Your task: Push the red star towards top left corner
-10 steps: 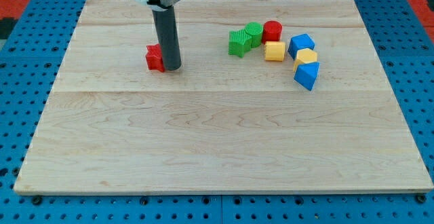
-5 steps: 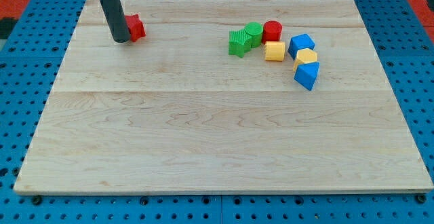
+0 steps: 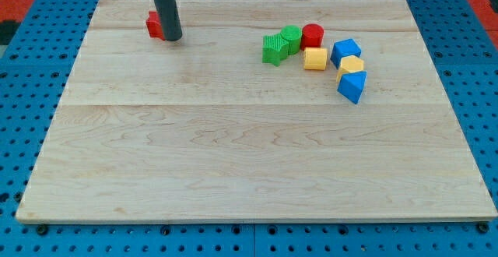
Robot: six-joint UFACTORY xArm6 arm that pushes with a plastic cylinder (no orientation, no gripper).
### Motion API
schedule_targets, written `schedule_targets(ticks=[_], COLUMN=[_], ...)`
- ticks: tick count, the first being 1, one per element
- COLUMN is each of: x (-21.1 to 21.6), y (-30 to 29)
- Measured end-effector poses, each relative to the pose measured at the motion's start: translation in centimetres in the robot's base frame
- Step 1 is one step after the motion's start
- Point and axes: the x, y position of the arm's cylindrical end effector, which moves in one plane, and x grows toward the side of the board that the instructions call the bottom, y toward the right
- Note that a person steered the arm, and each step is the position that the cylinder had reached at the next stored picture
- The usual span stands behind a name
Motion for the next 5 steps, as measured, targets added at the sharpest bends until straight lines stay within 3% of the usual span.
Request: schedule_targets(ticks=[1,3,5], x=[-1.0,-3.6,-7.2], y=[-2.9,-3.1,-0.3])
